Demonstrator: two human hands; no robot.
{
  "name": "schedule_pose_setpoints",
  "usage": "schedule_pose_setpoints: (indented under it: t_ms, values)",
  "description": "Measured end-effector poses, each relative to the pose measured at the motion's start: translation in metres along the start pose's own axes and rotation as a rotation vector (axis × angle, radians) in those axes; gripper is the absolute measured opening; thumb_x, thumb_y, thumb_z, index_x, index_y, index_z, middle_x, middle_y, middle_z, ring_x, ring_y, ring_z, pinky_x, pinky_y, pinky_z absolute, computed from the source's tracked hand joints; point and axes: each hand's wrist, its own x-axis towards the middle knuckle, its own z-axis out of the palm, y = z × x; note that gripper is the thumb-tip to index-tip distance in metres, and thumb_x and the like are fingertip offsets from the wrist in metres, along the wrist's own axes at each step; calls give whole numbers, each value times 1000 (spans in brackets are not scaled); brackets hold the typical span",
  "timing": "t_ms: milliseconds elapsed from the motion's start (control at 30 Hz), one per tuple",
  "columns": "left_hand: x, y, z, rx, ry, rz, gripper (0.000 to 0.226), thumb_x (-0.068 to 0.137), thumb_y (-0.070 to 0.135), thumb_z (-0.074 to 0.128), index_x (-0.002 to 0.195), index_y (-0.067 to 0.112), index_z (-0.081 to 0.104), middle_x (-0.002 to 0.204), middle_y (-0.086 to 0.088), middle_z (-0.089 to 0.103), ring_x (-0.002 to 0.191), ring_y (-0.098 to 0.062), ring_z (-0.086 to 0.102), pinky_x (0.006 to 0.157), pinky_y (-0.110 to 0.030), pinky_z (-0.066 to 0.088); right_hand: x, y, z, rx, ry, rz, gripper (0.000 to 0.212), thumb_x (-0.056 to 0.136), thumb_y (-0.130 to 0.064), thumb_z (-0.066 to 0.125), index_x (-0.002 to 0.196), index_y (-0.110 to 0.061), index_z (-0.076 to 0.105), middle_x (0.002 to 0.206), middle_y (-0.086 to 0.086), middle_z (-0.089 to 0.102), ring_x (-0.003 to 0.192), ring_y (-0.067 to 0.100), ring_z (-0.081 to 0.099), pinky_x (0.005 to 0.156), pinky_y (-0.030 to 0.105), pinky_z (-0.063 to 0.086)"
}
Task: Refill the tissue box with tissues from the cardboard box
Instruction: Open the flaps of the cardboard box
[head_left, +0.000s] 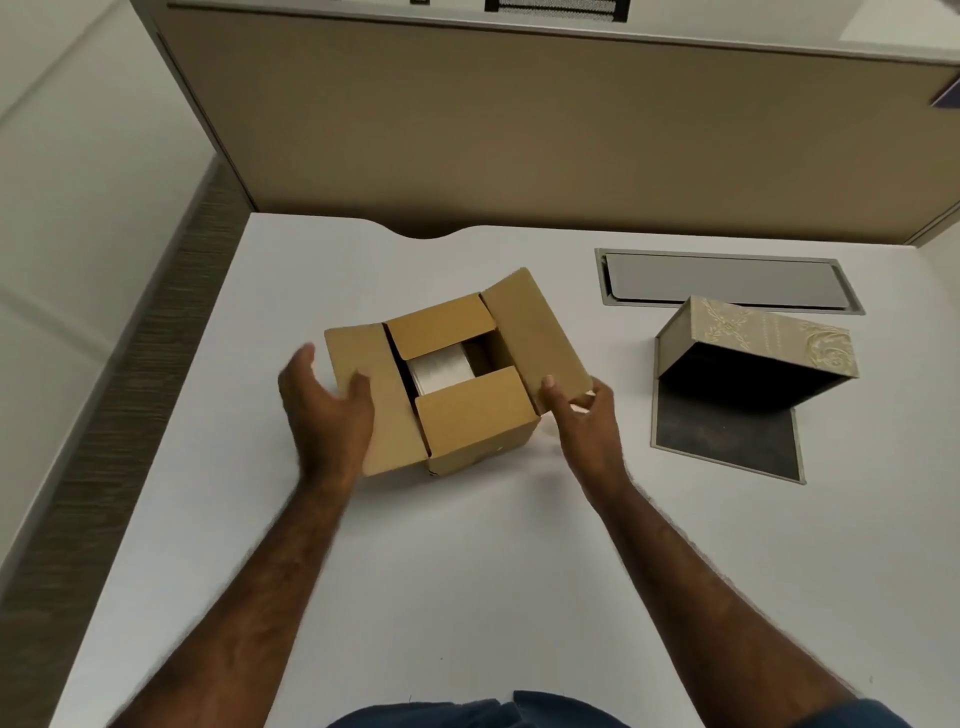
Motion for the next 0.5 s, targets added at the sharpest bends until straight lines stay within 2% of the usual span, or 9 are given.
schedule_pose_setpoints:
  t_ms: [33, 67, 100, 167, 233, 300, 367, 433, 500]
  values:
    - [7, 6, -1, 51, -5, 153, 70, 92, 29, 77, 151, 15, 43, 152, -11, 52, 140, -22, 49, 100, -2, 34, 0, -4, -2, -74, 71, -59, 90, 89, -74, 71, 158, -27, 35, 145, 0, 59, 124, 21, 64, 91, 34, 54]
    - [16, 13, -1, 96, -53, 271, 73, 92, 33, 78, 153, 16, 42, 155, -10, 51, 143, -22, 47, 107, -6, 33, -1, -9, -3, -158, 145, -141, 98, 87, -74, 74, 162, -26, 33, 148, 1, 58, 127, 20, 61, 96, 35, 53]
    - [24, 20, 1, 154, -142, 344, 78, 90, 39, 79, 155, 17, 41, 158, -10, 49, 146, -24, 44, 115, -17, 35, -3, -14, -5, -260, 224, -253, 101, 86, -74, 76, 163, -24, 34, 151, 2, 57, 131, 20, 59, 102, 37, 52]
    - [40, 33, 7, 351, -371, 421, 92, 87, 54, 78, 160, 20, 33, 166, -11, 40, 155, -29, 33, 125, -42, 29, -7, -28, -7, -466, 351, -575, 96, 89, -71, 77, 160, -16, 41, 155, 8, 57, 140, 24, 54, 114, 39, 46]
    - [51, 41, 16, 559, -534, 510, 105, 84, 63, 75, 164, 18, 24, 172, -10, 31, 160, -30, 23, 130, -50, 17, -10, -43, -3, -576, 341, -924, 83, 94, -62, 77, 152, -8, 53, 150, 15, 60, 140, 27, 53, 118, 37, 42]
    - [58, 45, 24, 705, -630, 546, 112, 82, 66, 75, 166, 18, 17, 174, -10, 25, 161, -31, 20, 131, -54, 13, -12, -58, 6, -637, 145, -1119, 71, 98, -59, 73, 147, -10, 59, 144, 13, 64, 134, 26, 57, 116, 38, 48]
    - [65, 47, 29, 823, -710, 526, 113, 83, 64, 75, 166, 17, 15, 172, -11, 27, 158, -32, 25, 130, -55, 15, -15, -69, 18, -762, -180, -1078, 74, 100, -66, 65, 153, -16, 55, 149, 7, 64, 139, 24, 57, 116, 45, 51]
    - [70, 50, 30, 864, -755, 500, 105, 87, 60, 73, 165, 15, 18, 168, -12, 35, 151, -34, 37, 127, -55, 24, -12, -72, 29, -1008, -417, -931, 92, 95, -76, 61, 163, -18, 41, 164, 6, 53, 155, 26, 43, 130, 50, 36]
    - [76, 54, 29, 812, -752, 487, 91, 93, 57, 68, 162, 14, 28, 163, -14, 44, 143, -36, 47, 119, -53, 36, -5, -70, 36, -1230, -528, -846, 106, 89, -81, 64, 168, -18, 30, 171, 7, 43, 162, 28, 31, 136, 47, 20]
